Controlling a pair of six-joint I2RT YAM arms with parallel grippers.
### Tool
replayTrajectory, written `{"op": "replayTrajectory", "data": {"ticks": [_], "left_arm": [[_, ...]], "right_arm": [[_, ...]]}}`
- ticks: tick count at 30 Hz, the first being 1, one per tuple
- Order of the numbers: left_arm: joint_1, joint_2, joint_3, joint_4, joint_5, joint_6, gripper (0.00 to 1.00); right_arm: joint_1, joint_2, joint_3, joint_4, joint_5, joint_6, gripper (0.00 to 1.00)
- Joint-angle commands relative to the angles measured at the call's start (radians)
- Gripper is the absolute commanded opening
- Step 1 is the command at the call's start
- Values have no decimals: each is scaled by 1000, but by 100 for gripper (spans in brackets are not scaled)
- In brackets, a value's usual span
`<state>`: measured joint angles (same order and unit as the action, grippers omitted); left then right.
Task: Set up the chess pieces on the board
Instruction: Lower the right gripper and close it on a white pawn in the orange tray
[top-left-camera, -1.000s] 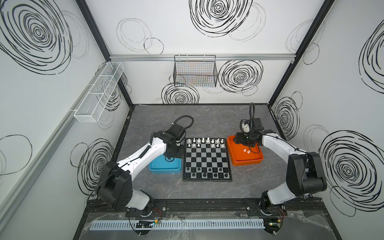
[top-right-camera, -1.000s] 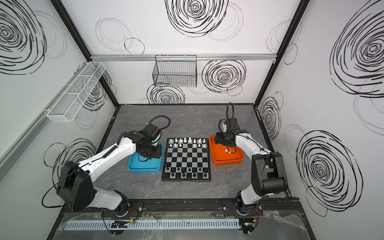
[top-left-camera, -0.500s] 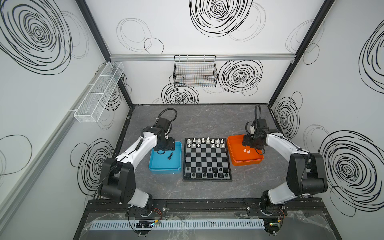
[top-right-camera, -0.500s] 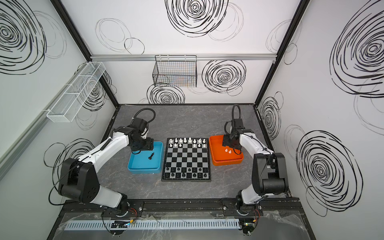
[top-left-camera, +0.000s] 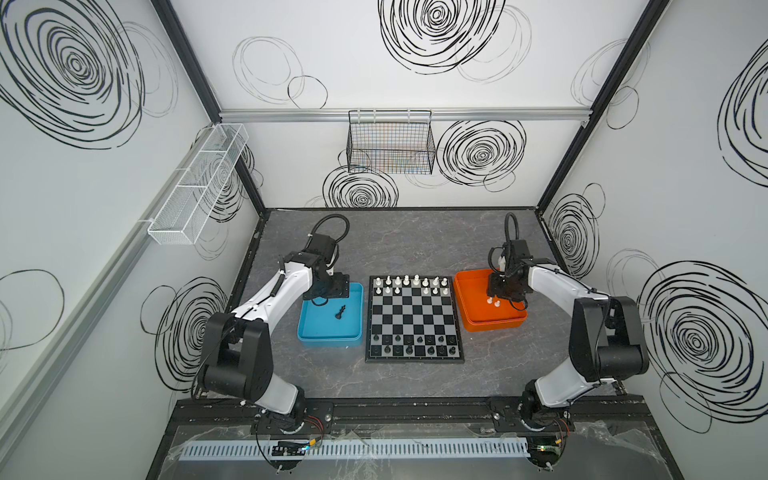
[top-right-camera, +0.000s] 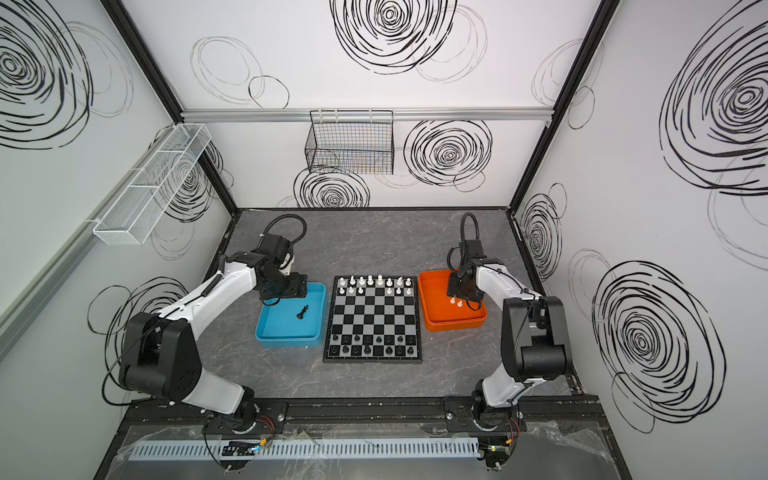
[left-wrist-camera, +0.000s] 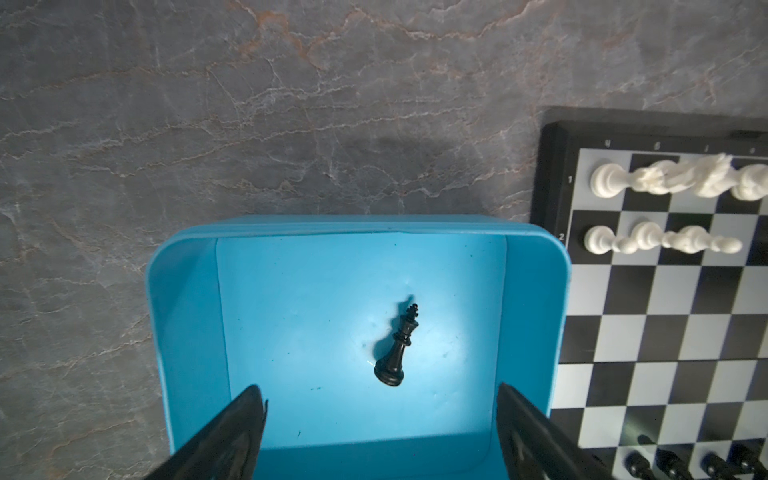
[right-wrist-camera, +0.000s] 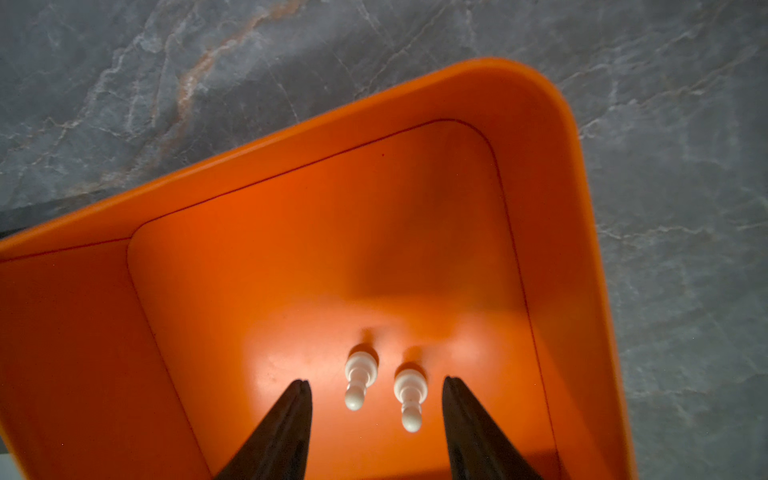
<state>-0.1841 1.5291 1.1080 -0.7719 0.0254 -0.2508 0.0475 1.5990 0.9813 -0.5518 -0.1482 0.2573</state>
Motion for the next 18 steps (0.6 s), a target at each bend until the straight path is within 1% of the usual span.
{"op": "replayTrajectory", "data": {"ticks": [1, 9, 18], "left_arm": [[8, 14, 11, 28, 16, 0, 90], [9, 9, -6, 34, 20, -5, 91], [8, 9, -14, 37, 27, -7, 91]], "right_arm": [[20, 15, -3, -3, 31, 1, 53], [36, 46, -1, 3, 45, 3, 44], [49, 71, -9, 7, 47, 2, 37]]}}
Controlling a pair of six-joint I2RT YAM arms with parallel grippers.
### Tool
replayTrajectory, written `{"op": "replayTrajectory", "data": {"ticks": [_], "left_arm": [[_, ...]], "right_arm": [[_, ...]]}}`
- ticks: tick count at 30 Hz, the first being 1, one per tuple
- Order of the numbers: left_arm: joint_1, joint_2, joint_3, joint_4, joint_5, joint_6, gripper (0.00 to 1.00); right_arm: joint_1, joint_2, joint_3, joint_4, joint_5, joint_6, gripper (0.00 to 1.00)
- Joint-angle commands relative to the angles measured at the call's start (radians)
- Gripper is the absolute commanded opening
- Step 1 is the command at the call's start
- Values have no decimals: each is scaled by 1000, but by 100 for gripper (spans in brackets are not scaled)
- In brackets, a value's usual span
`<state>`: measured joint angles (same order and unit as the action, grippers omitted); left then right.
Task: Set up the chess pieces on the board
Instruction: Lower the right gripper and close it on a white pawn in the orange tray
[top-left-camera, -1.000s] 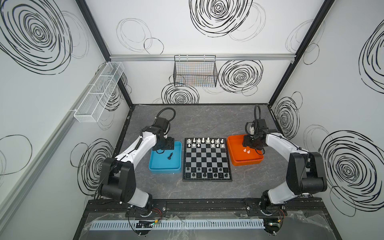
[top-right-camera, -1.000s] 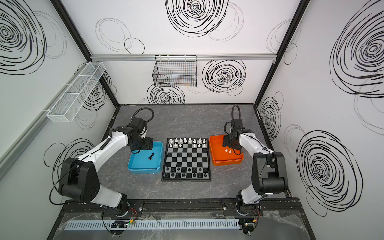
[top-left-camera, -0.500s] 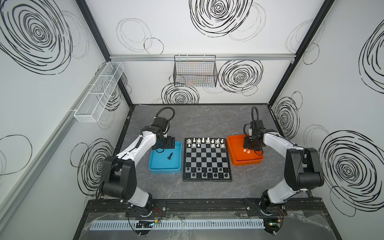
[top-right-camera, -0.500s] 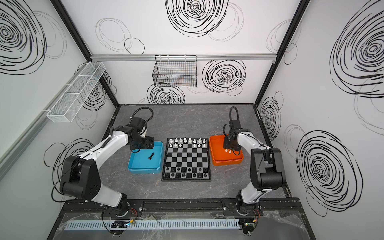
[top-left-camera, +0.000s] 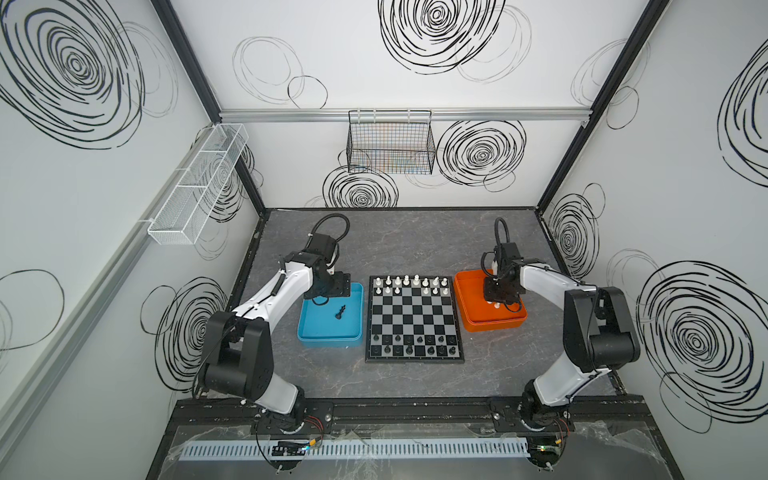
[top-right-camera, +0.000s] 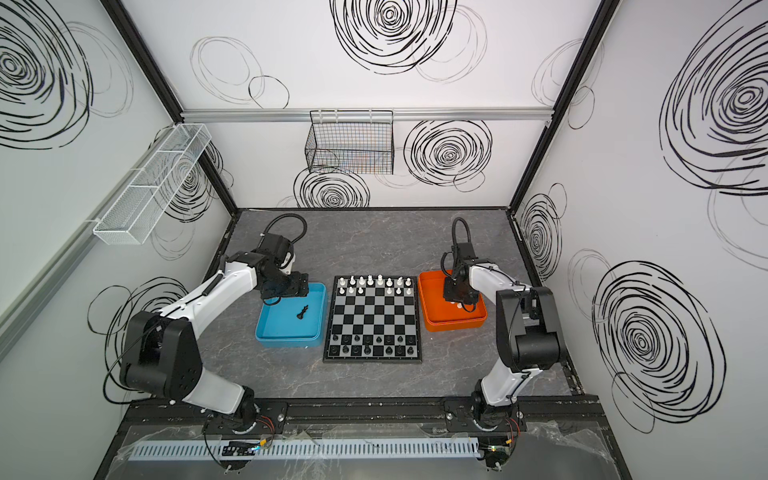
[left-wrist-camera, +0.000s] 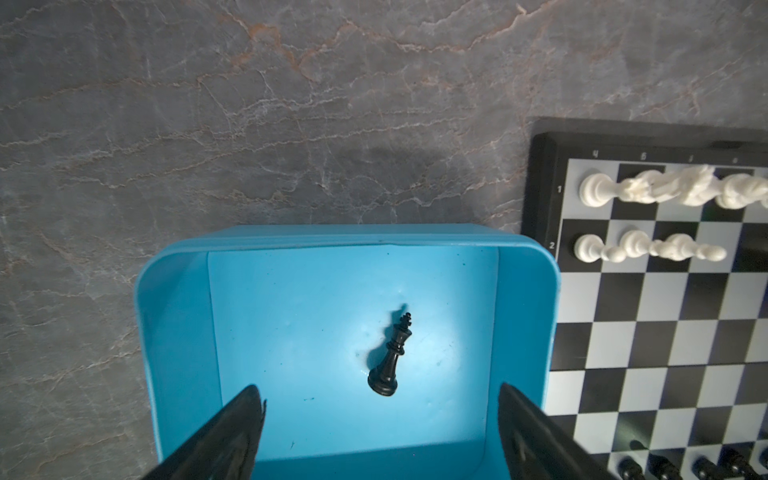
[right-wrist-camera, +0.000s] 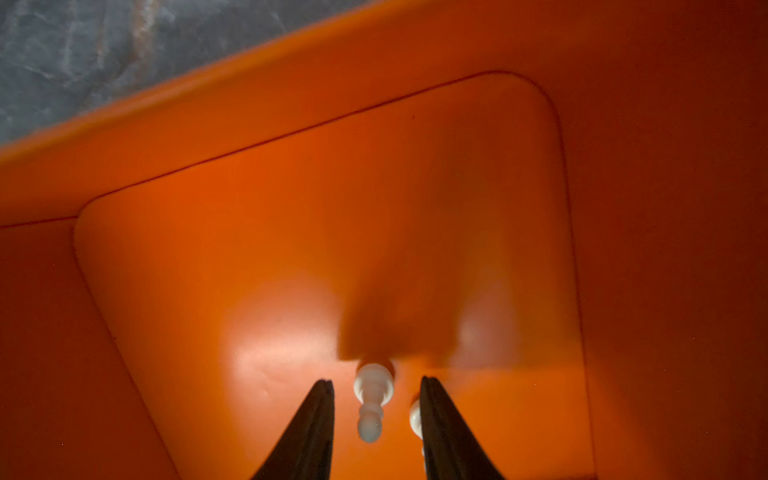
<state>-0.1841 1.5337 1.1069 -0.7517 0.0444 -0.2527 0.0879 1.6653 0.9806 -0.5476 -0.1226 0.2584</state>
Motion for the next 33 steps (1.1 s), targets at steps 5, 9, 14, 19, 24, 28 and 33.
{"op": "replayTrajectory", "data": {"ticks": [5, 9, 14, 19, 24, 28, 33], "left_arm": [[9, 4, -19, 15, 5, -2, 91], [8, 0, -22, 18, 7, -5, 91], [9, 0, -24, 16, 6, -3, 91], [9, 2, -20, 15, 8, -4, 91], [8, 3, -22, 18, 15, -6, 92], [8, 1, -25, 18, 15, -7, 91], [8, -1, -30, 20, 16, -8, 91]], "right_arm": [[10, 11, -5, 9, 26, -1, 35], [10, 20, -2, 15, 26, 0, 32], [10, 30, 1, 15, 25, 0, 27], [12, 25, 3, 18, 35, 1, 24], [13, 24, 10, 11, 44, 0, 20], [18, 23, 12, 10, 44, 0, 16], [25, 16, 28, -3, 52, -1, 9]]}}
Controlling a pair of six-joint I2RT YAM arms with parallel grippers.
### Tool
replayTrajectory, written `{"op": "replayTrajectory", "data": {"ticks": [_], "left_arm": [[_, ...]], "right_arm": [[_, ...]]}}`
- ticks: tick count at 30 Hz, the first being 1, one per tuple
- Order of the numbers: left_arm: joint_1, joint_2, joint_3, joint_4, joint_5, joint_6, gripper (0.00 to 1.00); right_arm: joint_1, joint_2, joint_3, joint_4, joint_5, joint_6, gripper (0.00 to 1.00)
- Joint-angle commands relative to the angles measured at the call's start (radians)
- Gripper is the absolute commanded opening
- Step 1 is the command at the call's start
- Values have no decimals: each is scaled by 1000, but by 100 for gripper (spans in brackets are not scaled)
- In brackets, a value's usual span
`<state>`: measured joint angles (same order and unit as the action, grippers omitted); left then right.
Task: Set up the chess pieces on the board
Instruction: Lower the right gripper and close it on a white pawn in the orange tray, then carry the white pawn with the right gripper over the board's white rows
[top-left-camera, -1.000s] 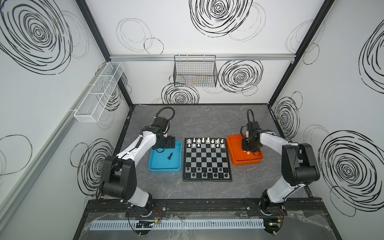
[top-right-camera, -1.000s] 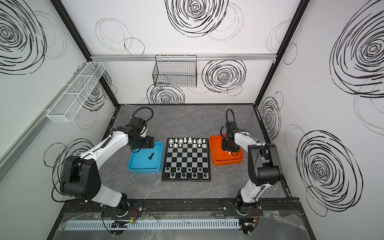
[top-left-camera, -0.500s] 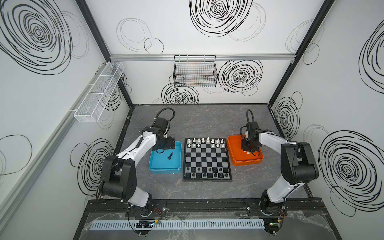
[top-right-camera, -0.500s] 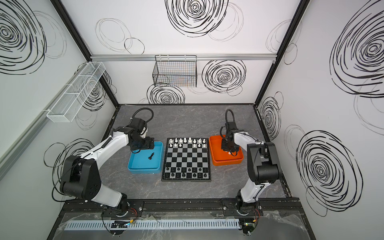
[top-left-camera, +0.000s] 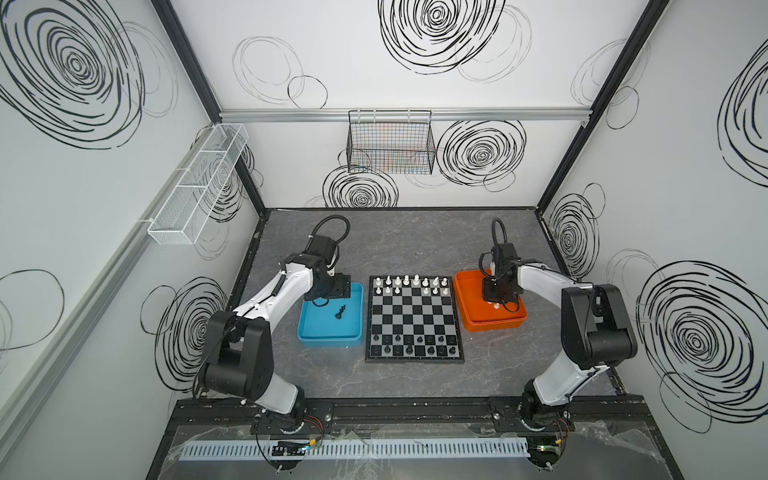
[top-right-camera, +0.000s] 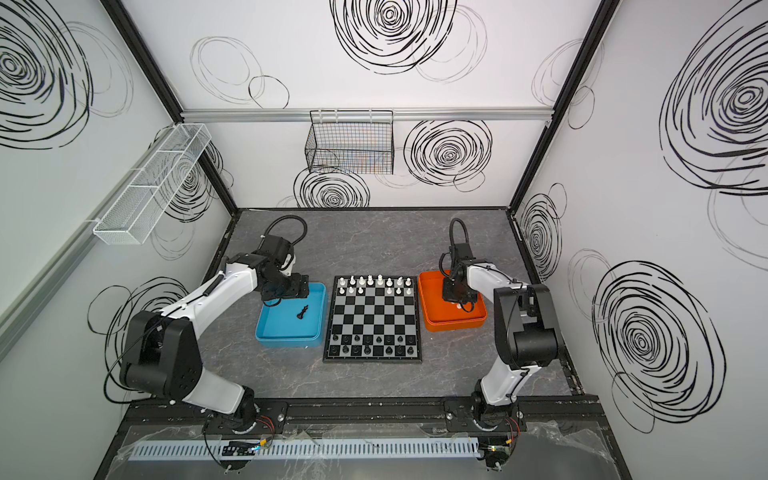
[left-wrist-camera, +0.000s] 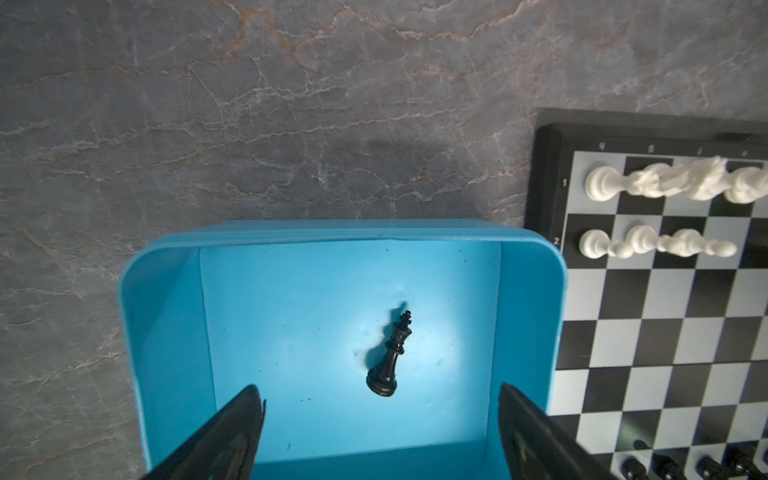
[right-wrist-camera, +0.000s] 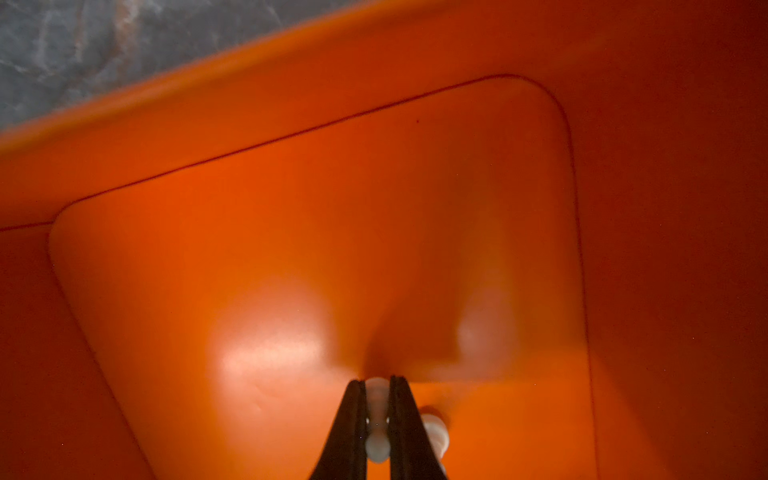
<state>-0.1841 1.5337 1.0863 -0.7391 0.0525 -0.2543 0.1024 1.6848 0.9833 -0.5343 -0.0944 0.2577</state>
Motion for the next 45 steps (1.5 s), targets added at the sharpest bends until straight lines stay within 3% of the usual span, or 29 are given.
{"op": "replayTrajectory", "data": {"ticks": [1, 11, 18, 32, 45], "left_arm": [[8, -1, -9, 8, 8, -6, 91], [14, -12, -18, 14, 22, -7, 92], [41, -28, -28, 15, 26, -6, 92], [100, -81, -60, 10, 36, 8, 94], [110, -90, -95, 17, 54, 25, 94]], "right_arm": [[14, -6, 30, -20, 26, 0, 8], [58, -49, 148, -125, 51, 0, 6], [167, -50, 321, -214, 53, 9, 6], [476, 98, 521, -230, 34, 88, 6], [546, 214, 554, -204, 25, 105, 7]]}}
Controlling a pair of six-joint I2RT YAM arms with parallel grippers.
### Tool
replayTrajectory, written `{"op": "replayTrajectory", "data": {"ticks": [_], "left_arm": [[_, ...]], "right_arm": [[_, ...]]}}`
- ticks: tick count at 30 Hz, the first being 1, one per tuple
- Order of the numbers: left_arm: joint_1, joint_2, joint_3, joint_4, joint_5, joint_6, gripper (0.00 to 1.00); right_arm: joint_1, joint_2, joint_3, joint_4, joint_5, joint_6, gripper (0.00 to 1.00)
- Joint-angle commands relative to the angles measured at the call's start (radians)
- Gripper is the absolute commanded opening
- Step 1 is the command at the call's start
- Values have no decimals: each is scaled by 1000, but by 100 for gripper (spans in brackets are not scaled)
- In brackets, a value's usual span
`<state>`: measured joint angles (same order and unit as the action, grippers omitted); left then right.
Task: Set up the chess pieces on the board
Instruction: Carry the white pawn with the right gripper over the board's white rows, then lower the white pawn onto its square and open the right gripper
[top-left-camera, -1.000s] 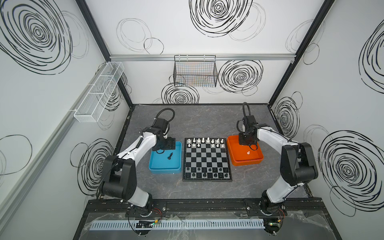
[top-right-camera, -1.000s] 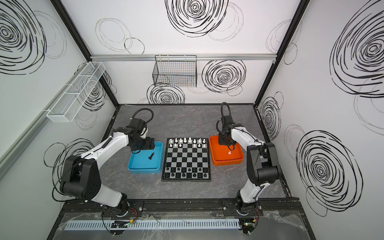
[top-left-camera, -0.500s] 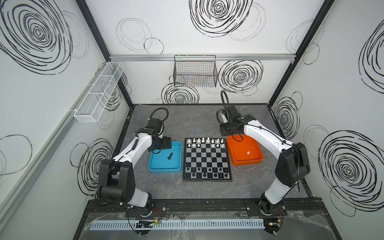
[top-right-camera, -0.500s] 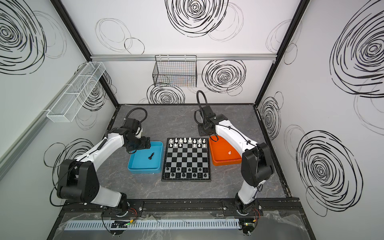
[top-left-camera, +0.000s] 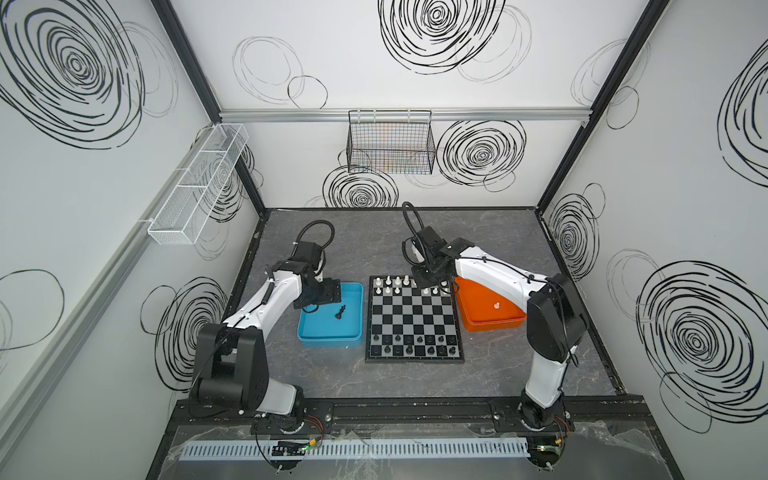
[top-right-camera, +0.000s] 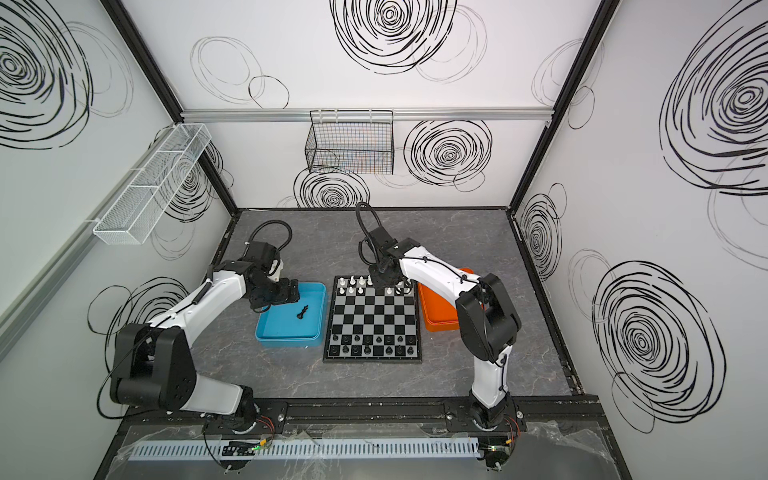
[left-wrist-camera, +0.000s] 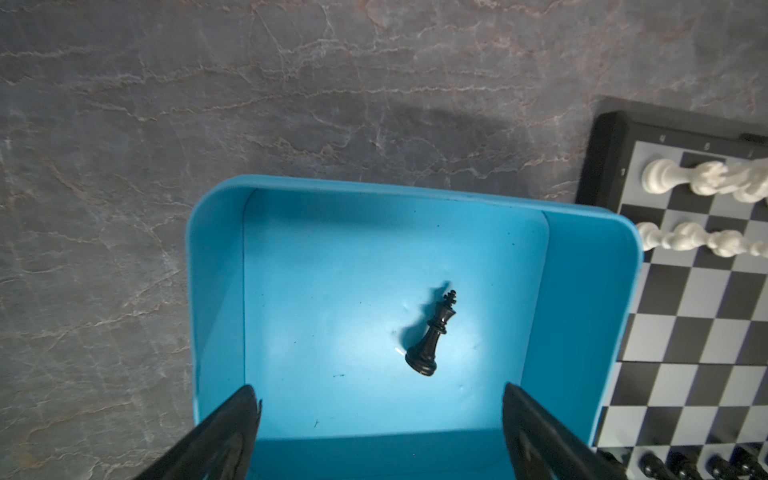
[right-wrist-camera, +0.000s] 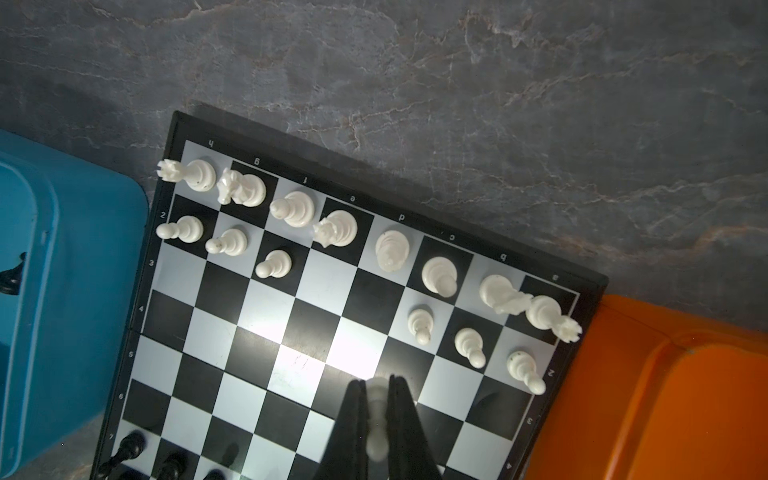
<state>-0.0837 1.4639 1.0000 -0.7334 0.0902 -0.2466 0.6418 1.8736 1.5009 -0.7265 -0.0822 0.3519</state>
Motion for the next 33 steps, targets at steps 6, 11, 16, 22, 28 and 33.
{"op": "replayTrajectory", "data": {"ticks": [6, 11, 16, 22, 28, 33], "left_arm": [[15, -15, -17, 18, 25, 23, 95], [17, -13, -19, 23, 32, 27, 95], [19, -13, -23, 28, 39, 27, 95], [21, -11, -24, 31, 46, 27, 95], [22, -9, -27, 34, 51, 26, 95], [22, -7, -27, 34, 51, 27, 95]], "right_arm": [[9, 73, 69, -19, 15, -1, 7], [12, 104, 82, -22, 10, -2, 7], [14, 126, 86, -22, 1, 0, 7], [15, 141, 82, -16, -4, 2, 8], [18, 157, 82, -11, -6, 4, 9], [18, 171, 85, -9, -5, 1, 9]]}}
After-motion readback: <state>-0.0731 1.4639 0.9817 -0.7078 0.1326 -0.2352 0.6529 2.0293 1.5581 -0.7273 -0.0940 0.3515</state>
